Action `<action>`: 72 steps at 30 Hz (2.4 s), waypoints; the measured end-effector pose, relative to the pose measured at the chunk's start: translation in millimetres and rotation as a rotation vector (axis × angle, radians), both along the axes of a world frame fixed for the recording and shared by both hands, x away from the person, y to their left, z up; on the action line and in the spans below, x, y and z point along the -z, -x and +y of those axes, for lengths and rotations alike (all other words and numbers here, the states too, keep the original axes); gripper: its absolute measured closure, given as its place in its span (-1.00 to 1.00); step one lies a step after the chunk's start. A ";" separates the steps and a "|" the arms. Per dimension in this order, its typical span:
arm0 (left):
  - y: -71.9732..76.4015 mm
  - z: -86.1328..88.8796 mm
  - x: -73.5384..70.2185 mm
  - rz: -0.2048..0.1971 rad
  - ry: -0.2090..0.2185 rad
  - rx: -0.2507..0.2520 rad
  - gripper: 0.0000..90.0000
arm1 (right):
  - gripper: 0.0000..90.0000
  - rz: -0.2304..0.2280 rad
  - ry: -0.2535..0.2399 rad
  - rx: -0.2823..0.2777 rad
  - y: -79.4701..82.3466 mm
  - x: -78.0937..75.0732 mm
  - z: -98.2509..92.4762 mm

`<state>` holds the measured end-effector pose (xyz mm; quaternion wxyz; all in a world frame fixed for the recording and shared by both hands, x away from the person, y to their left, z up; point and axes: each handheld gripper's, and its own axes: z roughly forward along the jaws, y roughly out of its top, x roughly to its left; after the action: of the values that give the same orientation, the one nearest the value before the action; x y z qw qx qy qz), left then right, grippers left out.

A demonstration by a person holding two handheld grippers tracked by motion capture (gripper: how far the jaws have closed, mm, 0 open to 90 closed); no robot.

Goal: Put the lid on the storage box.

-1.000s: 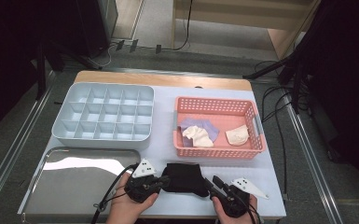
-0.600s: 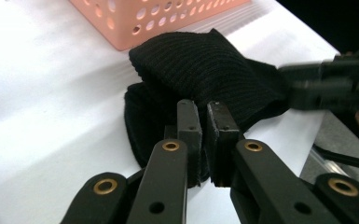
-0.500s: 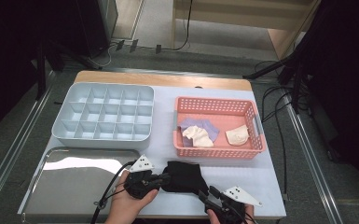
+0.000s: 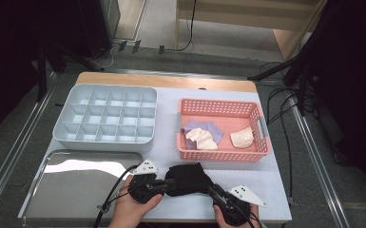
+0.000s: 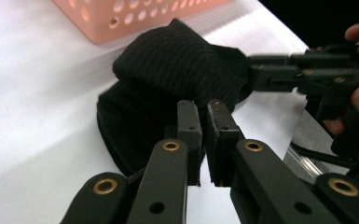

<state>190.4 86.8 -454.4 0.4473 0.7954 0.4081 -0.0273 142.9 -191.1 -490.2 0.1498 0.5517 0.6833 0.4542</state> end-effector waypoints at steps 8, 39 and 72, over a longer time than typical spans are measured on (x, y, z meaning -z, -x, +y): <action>4.9 -1.0 -4.3 -0.030 -0.026 0.005 0.92 | 0.60 -0.079 -0.040 0.010 5.4 -10.5 -7.0; -9.7 17.2 20.2 0.040 -0.103 -0.078 0.99 | 0.43 -0.030 -0.024 -0.243 -10.3 -4.6 86.5; -6.5 12.4 15.3 -0.038 -0.005 -0.170 -0.11 | 0.53 -0.141 -0.041 -0.102 -26.4 -6.9 -3.4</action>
<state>197.0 99.3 -469.6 0.4536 0.7594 0.4656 0.0269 169.3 -194.6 -483.3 0.1628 0.4860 0.6886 0.5129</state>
